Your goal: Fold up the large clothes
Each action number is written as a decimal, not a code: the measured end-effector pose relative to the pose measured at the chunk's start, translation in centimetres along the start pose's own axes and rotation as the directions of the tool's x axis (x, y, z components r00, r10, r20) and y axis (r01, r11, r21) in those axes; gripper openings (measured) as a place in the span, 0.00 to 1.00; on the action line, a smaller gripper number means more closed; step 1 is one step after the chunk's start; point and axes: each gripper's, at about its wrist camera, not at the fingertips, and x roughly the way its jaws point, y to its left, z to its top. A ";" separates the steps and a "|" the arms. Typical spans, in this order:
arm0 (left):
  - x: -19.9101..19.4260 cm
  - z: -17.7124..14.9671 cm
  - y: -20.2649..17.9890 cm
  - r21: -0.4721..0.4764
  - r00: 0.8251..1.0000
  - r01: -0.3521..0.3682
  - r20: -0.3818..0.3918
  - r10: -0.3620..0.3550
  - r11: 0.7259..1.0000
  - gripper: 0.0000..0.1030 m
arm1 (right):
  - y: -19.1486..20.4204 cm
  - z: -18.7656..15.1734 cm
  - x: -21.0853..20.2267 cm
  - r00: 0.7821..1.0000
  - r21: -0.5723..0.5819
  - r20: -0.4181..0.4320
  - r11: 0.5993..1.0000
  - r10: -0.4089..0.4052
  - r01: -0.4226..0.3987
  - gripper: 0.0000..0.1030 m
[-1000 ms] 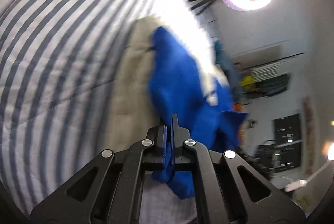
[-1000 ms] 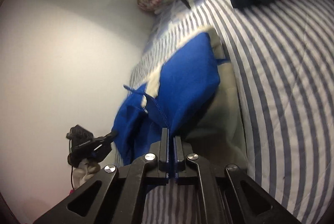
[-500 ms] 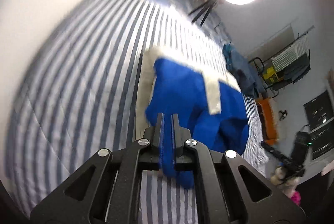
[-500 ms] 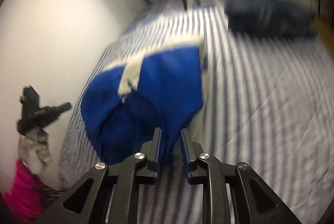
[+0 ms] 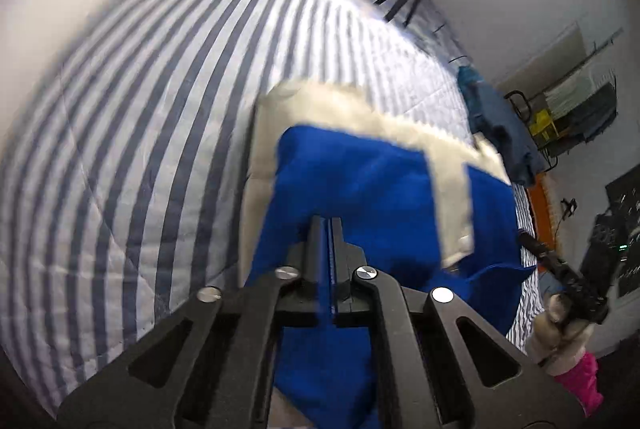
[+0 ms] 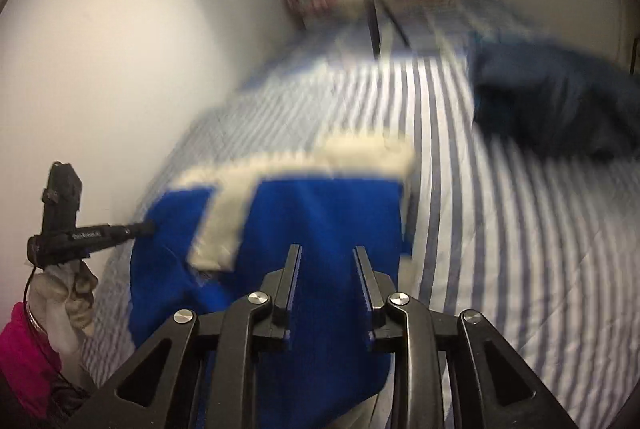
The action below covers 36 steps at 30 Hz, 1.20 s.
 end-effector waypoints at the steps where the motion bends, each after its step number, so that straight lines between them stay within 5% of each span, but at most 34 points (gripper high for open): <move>1: 1.0 -0.7 1.0 -0.022 0.999 0.026 -0.021 -0.027 0.999 0.03 | -0.6 -0.8 1.4 0.999 0.005 -0.043 1.000 -0.008 0.008 0.19; 3: 1.3 -1.7 1.7 -0.002 0.998 0.063 0.000 -0.063 0.998 0.03 | -0.6 -1.8 2.2 0.999 -0.023 -0.042 0.999 -0.027 0.026 0.18; 8: -0.9 -1.0 0.0 0.055 1.000 0.010 0.013 -0.011 0.998 0.03 | 0.9 0.0 -0.8 0.998 -0.059 -0.027 0.997 -0.051 0.050 0.21; 12: -4.0 -0.8 -2.2 0.082 0.996 0.042 0.080 -0.049 0.996 0.04 | 3.0 0.2 -5.2 0.995 -0.123 0.020 0.988 0.101 -0.098 0.21; 15: -5.2 -1.7 -4.2 0.142 0.993 0.061 0.096 -0.075 0.988 0.04 | 5.7 -0.6 -6.2 0.967 -0.207 -0.027 0.945 0.252 -0.252 0.21; 17: -5.0 -2.5 -5.1 0.163 0.992 0.089 0.072 -0.102 0.983 0.04 | 7.6 -1.7 -5.7 0.956 -0.257 -0.079 0.921 0.281 -0.292 0.21; 22: -2.4 -4.1 -6.3 0.197 0.992 0.128 -0.007 -0.130 0.972 0.04 | 8.9 -2.9 -2.7 0.975 -0.309 -0.112 0.925 0.193 -0.219 0.21; 27: 1.0 -5.0 -4.8 0.190 0.998 0.053 -0.054 -0.044 0.980 0.04 | 3.9 -1.4 1.8 0.995 -0.150 -0.089 0.987 0.047 -0.060 0.19; 32: 1.0 -4.9 -4.0 0.178 0.994 0.082 -0.082 -0.068 0.981 0.04 | 3.4 -1.3 1.2 0.989 -0.140 -0.120 0.985 0.084 -0.100 0.21; 36: -2.4 -3.1 -3.7 0.144 0.993 0.119 -0.013 -0.118 0.982 0.14 | 3.0 -0.2 -2.7 0.990 -0.146 -0.023 0.979 0.138 -0.140 0.25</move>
